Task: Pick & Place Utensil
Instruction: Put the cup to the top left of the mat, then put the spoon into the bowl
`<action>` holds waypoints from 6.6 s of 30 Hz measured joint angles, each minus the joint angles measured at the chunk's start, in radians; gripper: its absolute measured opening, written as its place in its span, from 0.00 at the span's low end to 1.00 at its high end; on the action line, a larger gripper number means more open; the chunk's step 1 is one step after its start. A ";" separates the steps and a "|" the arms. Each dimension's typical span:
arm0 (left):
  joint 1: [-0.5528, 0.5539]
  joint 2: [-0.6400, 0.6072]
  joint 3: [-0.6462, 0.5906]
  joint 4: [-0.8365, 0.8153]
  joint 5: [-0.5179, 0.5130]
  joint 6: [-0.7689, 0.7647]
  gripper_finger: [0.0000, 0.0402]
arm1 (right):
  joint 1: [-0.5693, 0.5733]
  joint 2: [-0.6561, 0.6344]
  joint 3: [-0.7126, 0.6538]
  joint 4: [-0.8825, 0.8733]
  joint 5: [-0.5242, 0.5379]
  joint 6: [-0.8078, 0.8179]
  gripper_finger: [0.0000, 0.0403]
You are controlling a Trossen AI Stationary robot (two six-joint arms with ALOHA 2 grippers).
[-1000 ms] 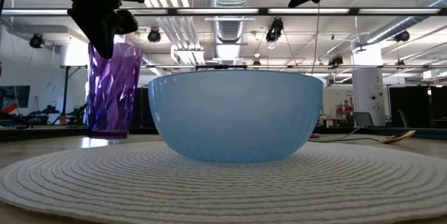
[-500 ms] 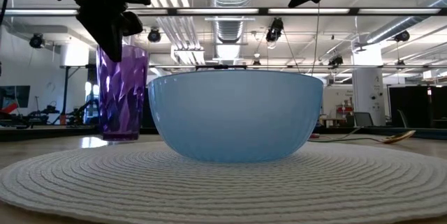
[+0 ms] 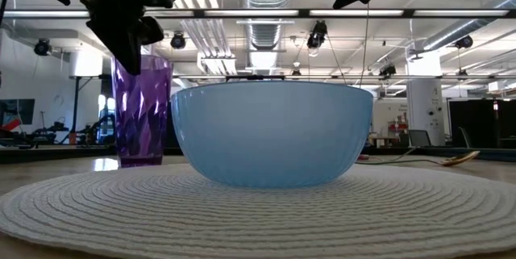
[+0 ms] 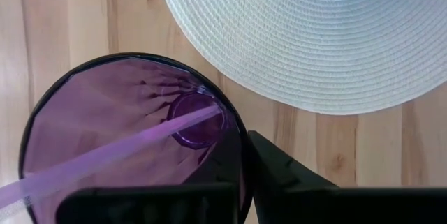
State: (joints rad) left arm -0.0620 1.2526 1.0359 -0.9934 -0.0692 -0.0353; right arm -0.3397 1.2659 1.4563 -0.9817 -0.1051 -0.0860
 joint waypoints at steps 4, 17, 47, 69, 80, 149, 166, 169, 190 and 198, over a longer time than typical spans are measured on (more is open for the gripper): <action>0.001 0.003 -0.003 -0.018 0.000 0.001 0.07 | 0.000 0.000 0.000 0.000 0.000 0.000 0.50; 0.001 0.003 -0.001 -0.007 0.000 0.012 0.30 | 0.000 0.000 0.000 0.000 0.000 0.000 0.50; 0.001 0.000 0.257 -0.234 0.000 0.110 0.53 | 0.000 0.000 -0.001 -0.014 0.000 0.005 0.50; -0.046 -0.165 0.066 0.139 0.104 0.104 0.53 | 0.012 -0.001 -0.322 -0.116 -0.006 0.119 0.50; -0.055 -0.163 0.034 0.183 0.119 0.083 0.53 | 0.147 -0.001 -0.506 -0.035 -0.008 0.198 0.50; -0.229 -0.161 0.036 0.178 0.128 -0.095 0.53 | 0.254 0.283 -0.696 0.276 0.180 0.268 0.03; -0.229 -0.161 0.036 0.178 0.128 -0.101 0.53 | 0.266 0.127 -0.695 0.254 0.179 0.279 0.03; -0.229 -0.161 0.036 0.178 0.128 -0.127 0.53 | 0.284 0.089 -0.695 0.254 0.178 0.298 0.03; -0.236 -0.161 0.036 0.292 0.093 -0.229 0.53 | 0.474 -0.048 -0.694 0.262 0.239 0.438 0.03; -0.324 -0.161 0.034 0.318 0.093 -0.260 0.53 | 0.562 -0.047 -0.664 0.262 0.253 0.501 0.03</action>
State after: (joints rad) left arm -0.3861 1.0916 1.0700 -0.6754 0.0242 -0.2955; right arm 0.2226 1.2186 0.7924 -0.7193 0.1483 0.4152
